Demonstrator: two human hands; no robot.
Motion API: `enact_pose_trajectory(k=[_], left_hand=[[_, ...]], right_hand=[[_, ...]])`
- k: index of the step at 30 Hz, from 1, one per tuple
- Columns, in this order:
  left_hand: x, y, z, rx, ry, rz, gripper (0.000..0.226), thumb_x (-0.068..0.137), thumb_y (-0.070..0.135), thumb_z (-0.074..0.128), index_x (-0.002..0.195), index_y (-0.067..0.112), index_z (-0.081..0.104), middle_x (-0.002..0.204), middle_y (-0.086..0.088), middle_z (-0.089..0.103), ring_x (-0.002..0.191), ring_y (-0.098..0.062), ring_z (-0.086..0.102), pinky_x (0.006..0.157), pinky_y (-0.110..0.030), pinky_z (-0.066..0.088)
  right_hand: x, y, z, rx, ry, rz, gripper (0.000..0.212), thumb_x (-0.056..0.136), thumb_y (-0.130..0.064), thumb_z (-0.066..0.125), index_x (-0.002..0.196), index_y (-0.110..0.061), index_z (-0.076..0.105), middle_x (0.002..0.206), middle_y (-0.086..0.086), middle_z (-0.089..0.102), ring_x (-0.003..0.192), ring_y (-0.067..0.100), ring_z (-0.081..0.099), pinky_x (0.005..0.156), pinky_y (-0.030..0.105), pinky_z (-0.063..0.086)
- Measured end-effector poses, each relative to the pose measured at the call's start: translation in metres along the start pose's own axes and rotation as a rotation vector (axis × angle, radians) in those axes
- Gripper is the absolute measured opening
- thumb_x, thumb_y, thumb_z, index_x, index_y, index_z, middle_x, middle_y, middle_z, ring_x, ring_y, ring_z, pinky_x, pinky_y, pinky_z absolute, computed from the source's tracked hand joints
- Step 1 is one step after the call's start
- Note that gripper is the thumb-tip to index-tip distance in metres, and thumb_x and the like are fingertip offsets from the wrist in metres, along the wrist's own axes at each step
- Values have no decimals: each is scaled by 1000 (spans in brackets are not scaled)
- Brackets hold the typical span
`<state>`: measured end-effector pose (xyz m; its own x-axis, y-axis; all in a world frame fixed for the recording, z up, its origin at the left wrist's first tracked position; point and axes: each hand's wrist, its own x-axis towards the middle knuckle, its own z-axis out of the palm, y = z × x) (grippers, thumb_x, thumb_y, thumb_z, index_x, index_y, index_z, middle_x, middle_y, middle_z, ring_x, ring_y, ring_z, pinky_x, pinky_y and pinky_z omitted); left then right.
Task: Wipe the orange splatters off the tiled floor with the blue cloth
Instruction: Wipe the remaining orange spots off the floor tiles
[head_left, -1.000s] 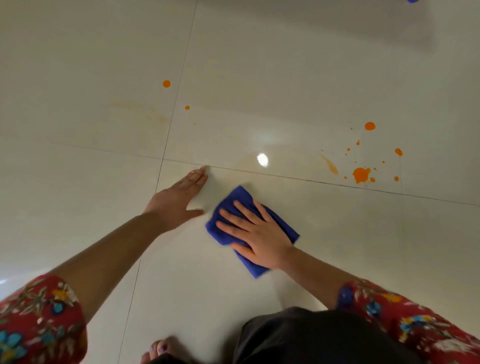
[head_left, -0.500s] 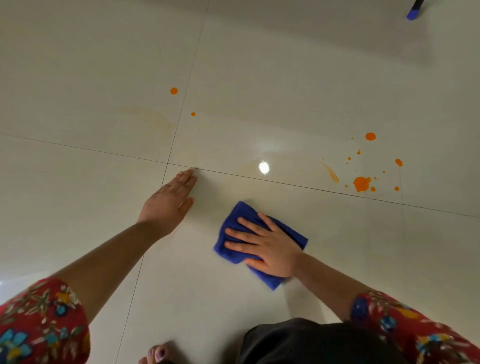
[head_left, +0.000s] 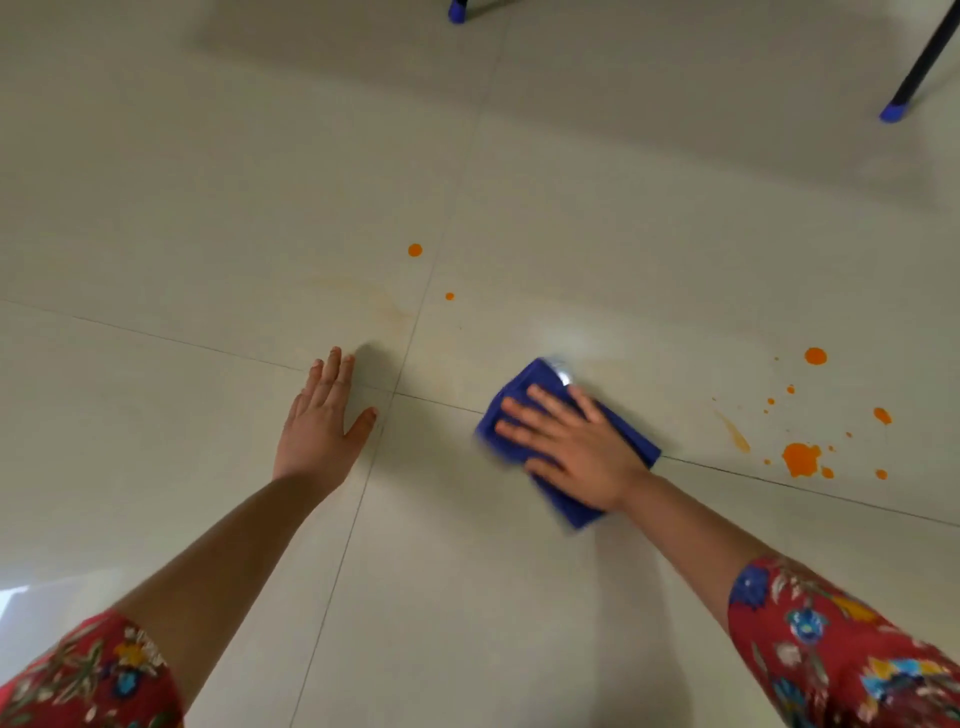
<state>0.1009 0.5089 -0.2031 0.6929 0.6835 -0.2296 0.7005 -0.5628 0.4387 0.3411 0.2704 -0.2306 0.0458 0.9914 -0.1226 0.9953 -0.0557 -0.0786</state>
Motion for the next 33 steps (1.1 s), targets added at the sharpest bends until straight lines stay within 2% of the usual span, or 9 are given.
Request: enact_pose_trajectory(k=[4, 9, 11, 14, 18, 23, 29, 31, 33], left_hand=[[22, -15, -11, 4, 63, -50, 73, 96, 43, 41, 153, 19, 2, 160, 5, -6, 147, -15, -7, 120, -38, 7], [42, -21, -17, -13, -94, -298, 119, 74, 68, 58, 147, 20, -22, 156, -1, -27, 143, -19, -25, 117, -44, -8], [37, -29, -16, -45, -104, -381, 135, 61, 80, 60, 145, 21, -28, 154, 2, -32, 142, -16, -29, 114, -43, -12], [29, -33, -13, -3, -92, -354, 138, 54, 89, 51, 143, 21, -30, 153, 1, -35, 141, -17, -30, 114, -45, -13], [31, -29, -17, -3, -104, -347, 138, 53, 92, 44, 141, 20, -34, 149, 2, -40, 140, -17, -32, 114, -45, -13], [32, -29, -26, -12, -172, -341, 143, 50, 91, 50, 134, 20, -42, 141, 3, -48, 138, -19, -37, 113, -47, -14], [30, -29, -29, -47, -209, -349, 153, 43, 87, 60, 134, 21, -43, 139, 4, -52, 133, -17, -43, 112, -46, -16], [32, -29, -29, -44, -204, -349, 153, 43, 88, 59, 134, 22, -43, 138, 4, -53, 133, -18, -43, 112, -45, -16], [33, -30, -29, -68, -213, -356, 154, 37, 91, 55, 134, 22, -42, 139, 5, -51, 132, -16, -44, 112, -44, -17]], right_hand=[[79, 19, -14, 93, 40, 483, 61, 92, -55, 14, 151, -38, 14, 160, -13, 11, 149, 22, 11, 117, 53, 6], [77, -35, -8, 25, -36, -60, 53, 100, -51, 26, 151, -39, 17, 161, -14, 10, 150, 20, 4, 118, 49, 2], [69, -13, -12, 24, -46, -128, 53, 100, -51, 25, 151, -41, 15, 161, -16, 7, 150, 16, 2, 119, 47, 0], [98, 22, -12, -2, 18, 206, 55, 98, -51, 22, 151, -40, 14, 160, -14, 13, 149, 19, 13, 117, 48, 7], [169, 2, -16, 56, 47, 586, 60, 95, -52, 11, 152, -34, 8, 161, -11, 4, 150, 21, 4, 117, 51, 0], [129, -20, -18, -1, -28, 168, 54, 99, -46, 25, 152, -33, 20, 161, -10, 14, 149, 19, 12, 118, 51, 11], [235, 25, -35, 129, 29, 770, 57, 99, -49, 16, 152, -36, 5, 162, -12, 3, 150, 19, 3, 118, 53, 4], [291, 2, -41, 144, 23, 678, 57, 99, -47, 23, 153, -34, 7, 162, -9, 3, 150, 22, 3, 117, 54, 3], [298, -47, -37, 73, 20, 354, 57, 98, -46, 27, 153, -34, 14, 162, -7, 9, 149, 25, 9, 117, 55, 8]])
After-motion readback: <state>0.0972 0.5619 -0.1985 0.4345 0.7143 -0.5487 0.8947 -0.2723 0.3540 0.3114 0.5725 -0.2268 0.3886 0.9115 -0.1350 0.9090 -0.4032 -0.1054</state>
